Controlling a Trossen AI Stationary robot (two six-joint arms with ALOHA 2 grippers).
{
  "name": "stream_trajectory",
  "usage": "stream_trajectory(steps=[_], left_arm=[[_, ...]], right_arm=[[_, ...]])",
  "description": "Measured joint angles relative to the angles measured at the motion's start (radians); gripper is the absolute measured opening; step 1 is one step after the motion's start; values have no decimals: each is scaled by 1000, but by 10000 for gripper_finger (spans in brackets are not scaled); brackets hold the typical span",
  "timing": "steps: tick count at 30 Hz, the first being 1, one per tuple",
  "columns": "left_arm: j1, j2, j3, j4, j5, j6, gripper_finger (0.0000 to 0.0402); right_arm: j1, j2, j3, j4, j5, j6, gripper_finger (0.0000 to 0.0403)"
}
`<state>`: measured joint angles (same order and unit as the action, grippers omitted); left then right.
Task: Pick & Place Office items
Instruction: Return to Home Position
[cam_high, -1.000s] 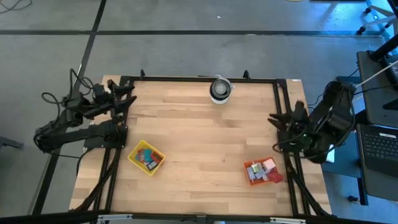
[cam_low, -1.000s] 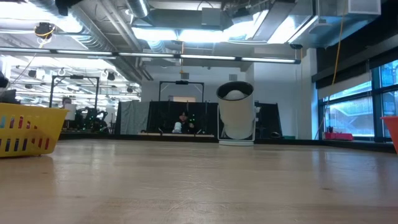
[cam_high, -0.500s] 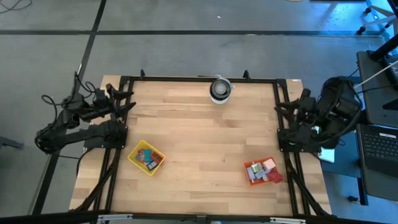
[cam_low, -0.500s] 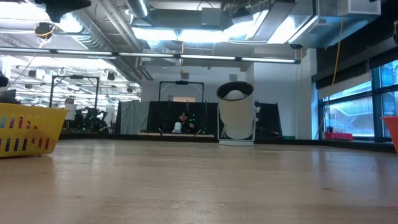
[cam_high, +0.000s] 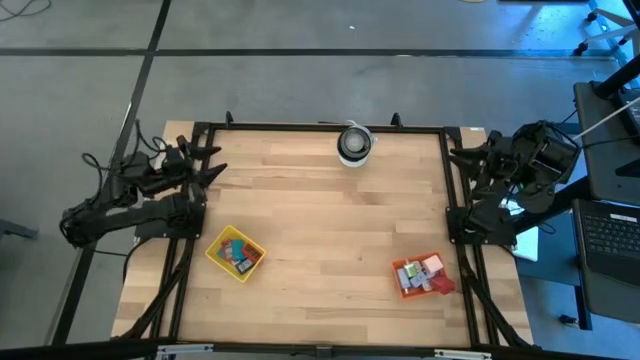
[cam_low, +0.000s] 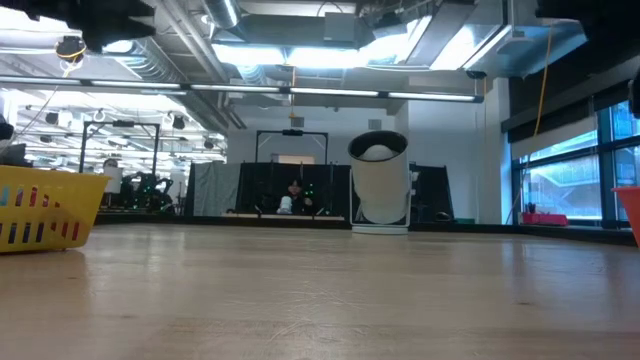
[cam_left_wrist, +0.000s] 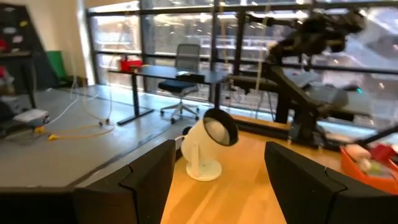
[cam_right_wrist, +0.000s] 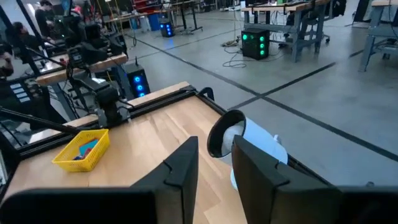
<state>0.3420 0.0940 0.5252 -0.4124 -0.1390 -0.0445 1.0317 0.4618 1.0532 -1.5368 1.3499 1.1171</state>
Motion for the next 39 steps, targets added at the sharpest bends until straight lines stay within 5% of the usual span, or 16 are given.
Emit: stream_trajectory(steps=[9,15,27,39], left_arm=[[0,0,-212,264,-161,-204,244],[0,0,-347,505,-46,-175,244],[0,0,-355,537,6,-124,244],[0,0,-355,571,60,-116,244]], right_arm=[[30,-12,-158,55,5,65,97],[108,-15,-284,56,85,222,98],[241,-109,-316,-31,221,435,98],[312,-129,-268,122,224,131,98]])
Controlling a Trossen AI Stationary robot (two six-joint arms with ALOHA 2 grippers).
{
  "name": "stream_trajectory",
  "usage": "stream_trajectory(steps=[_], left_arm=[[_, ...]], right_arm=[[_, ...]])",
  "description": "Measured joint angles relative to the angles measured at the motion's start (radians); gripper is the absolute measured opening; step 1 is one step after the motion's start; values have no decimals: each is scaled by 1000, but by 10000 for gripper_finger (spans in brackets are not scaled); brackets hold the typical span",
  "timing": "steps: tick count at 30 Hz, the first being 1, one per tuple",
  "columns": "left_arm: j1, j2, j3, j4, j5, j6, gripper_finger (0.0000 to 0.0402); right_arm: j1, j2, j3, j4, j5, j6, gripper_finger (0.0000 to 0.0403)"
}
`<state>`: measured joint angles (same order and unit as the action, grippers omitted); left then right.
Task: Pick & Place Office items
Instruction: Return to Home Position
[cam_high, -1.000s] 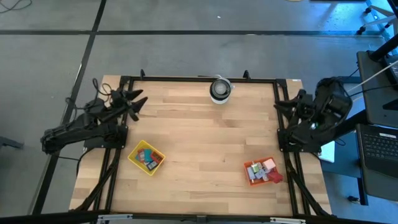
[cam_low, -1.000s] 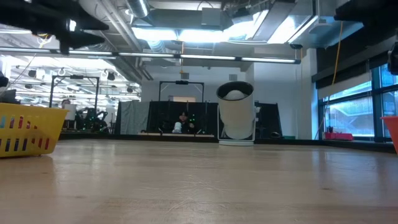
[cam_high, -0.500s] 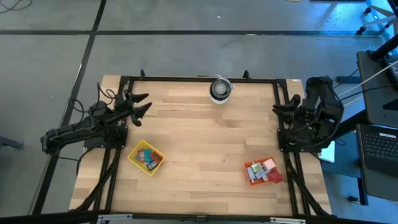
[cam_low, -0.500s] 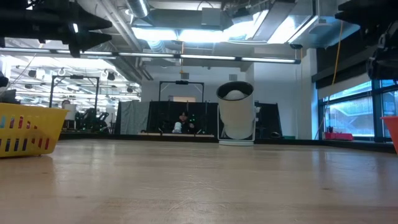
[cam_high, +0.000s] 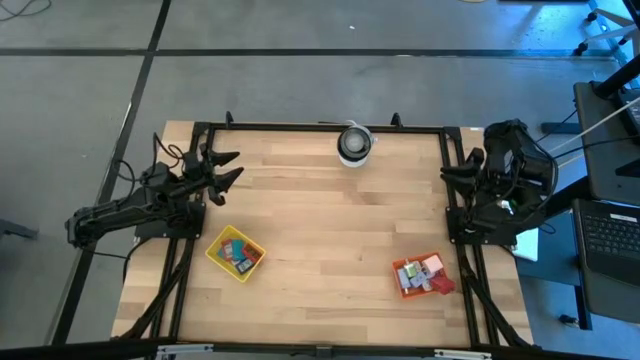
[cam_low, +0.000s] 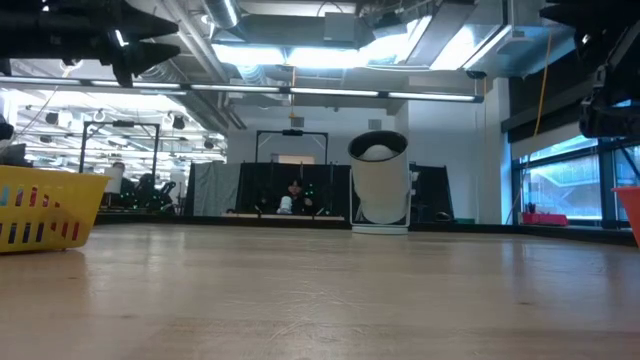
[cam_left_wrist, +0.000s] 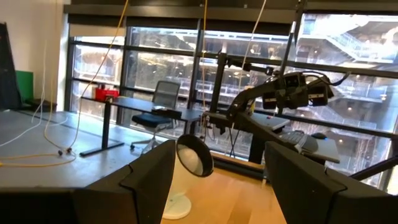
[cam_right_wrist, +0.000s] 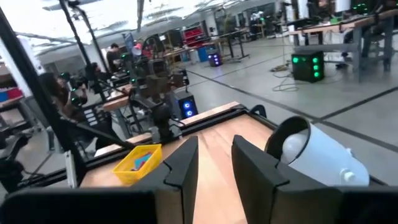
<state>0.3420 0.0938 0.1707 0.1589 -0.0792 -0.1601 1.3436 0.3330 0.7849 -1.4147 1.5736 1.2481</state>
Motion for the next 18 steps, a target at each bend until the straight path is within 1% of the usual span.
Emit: stream_trajectory(steps=[8,10,14,16,18], left_arm=[[0,0,0,-4,3,-13,244],[0,0,0,-4,3,-15,244],[0,0,0,-4,14,-37,244],[0,0,0,-3,24,-39,244],[0,0,0,-4,26,-39,244]], right_arm=[[1,17,0,2,-3,-62,98],[-14,39,0,54,-3,-121,98],[-126,90,0,236,-3,-331,98],[-209,96,0,268,-3,-344,98],[-294,99,0,268,-3,-300,98]])
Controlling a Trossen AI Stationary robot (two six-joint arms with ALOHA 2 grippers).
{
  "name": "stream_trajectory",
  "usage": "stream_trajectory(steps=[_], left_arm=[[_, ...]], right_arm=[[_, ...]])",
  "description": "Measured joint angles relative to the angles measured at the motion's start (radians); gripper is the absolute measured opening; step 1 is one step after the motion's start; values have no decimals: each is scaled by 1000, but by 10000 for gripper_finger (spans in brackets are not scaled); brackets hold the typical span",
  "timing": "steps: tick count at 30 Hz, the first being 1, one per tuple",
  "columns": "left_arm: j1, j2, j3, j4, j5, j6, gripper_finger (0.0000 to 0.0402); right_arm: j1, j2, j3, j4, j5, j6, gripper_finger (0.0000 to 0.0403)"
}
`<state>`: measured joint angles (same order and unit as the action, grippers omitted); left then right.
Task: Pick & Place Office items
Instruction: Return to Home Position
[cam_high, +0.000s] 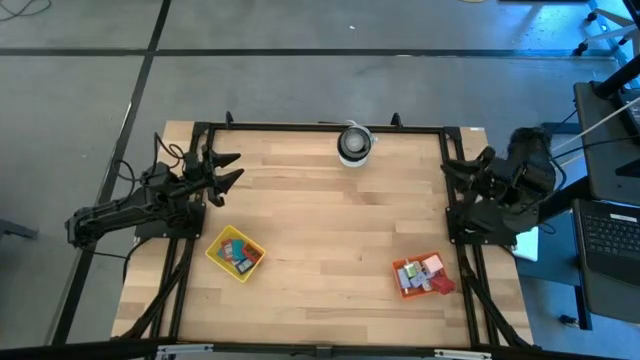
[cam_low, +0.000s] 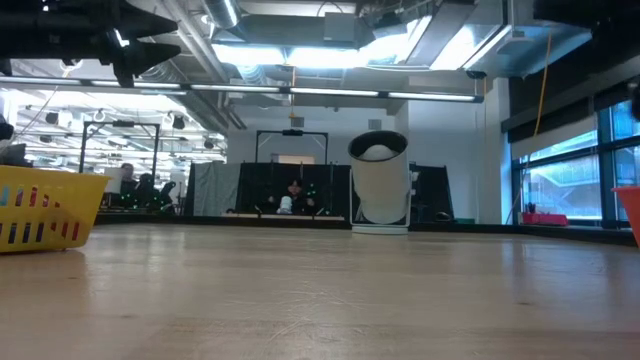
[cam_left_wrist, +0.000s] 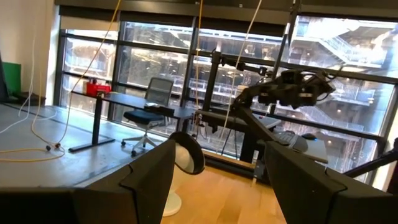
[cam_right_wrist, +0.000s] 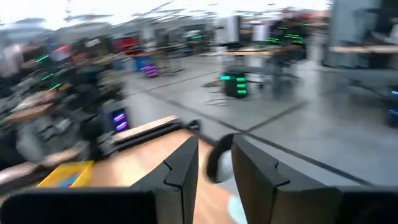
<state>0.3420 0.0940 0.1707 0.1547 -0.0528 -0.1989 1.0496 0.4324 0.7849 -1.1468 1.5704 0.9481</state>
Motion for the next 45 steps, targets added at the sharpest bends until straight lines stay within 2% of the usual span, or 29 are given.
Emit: stream_trajectory(steps=[9,14,19,27,31,36,38,41,43,45], left_arm=[[0,0,0,1,2,-5,244],[0,0,0,0,2,0,244],[0,0,0,0,5,0,244],[0,0,0,2,13,0,244],[0,0,0,5,13,0,244],[0,0,0,7,28,0,244],[0,0,0,7,29,0,244],[0,0,0,7,29,-6,244],[0,0,0,7,34,-14,244],[0,0,0,7,52,-24,244]], right_arm=[[-413,77,-24,10,1,84,98],[-601,106,-107,6,-11,153,97],[-681,90,-202,5,-96,245,97],[-690,86,-241,41,-165,230,97],[-690,85,-241,124,-236,110,97],[-690,85,-241,375,-373,-211,97],[-691,85,-246,538,-472,-380,97],[-699,79,-321,889,-661,-688,97],[-733,69,-376,1085,-767,-813,97],[-786,52,-421,1190,-893,-877,97]])
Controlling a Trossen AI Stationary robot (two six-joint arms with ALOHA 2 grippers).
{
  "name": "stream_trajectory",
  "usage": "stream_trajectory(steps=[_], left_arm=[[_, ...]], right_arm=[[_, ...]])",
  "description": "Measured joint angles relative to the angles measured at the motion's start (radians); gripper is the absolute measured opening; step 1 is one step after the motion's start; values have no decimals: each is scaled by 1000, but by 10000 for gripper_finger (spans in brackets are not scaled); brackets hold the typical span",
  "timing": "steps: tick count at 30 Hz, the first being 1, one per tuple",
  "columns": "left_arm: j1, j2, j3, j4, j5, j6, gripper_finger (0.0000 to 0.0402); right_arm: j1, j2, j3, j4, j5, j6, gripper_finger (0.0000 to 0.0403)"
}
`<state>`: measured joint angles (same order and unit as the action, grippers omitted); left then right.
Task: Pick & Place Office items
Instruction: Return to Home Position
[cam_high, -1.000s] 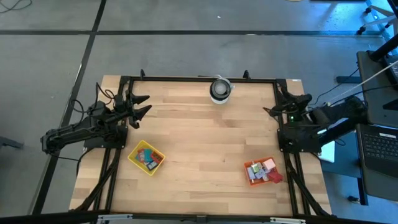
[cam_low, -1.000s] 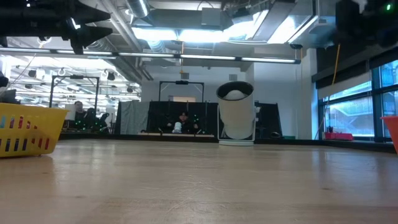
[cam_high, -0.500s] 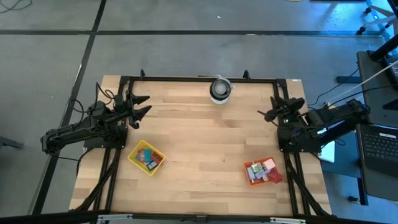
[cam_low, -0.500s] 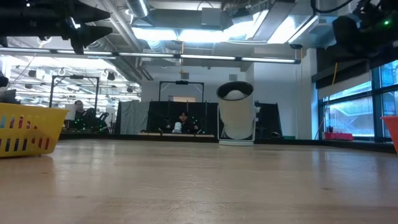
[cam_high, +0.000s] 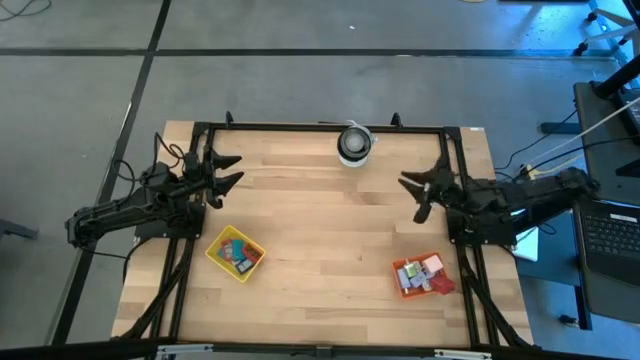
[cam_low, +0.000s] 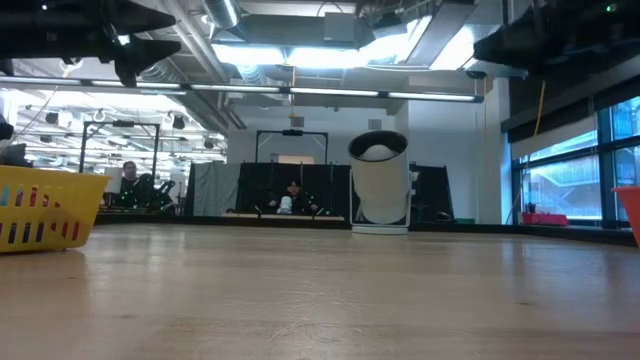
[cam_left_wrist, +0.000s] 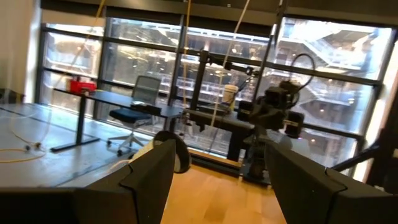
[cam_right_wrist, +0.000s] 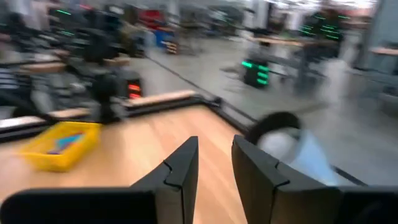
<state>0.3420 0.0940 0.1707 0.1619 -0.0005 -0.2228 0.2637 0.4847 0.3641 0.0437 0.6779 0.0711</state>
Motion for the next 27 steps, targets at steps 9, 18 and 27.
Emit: stream_trajectory(steps=[9,18,27], left_arm=[[0,0,0,22,47,-16,244],[0,65,-1,-29,49,167,244],[0,74,-54,8,-7,256,234]], right_arm=[[-184,-11,-82,224,-582,-155,97],[-315,-11,-169,241,-723,-133,97],[-423,-11,-248,346,-825,-132,97]])
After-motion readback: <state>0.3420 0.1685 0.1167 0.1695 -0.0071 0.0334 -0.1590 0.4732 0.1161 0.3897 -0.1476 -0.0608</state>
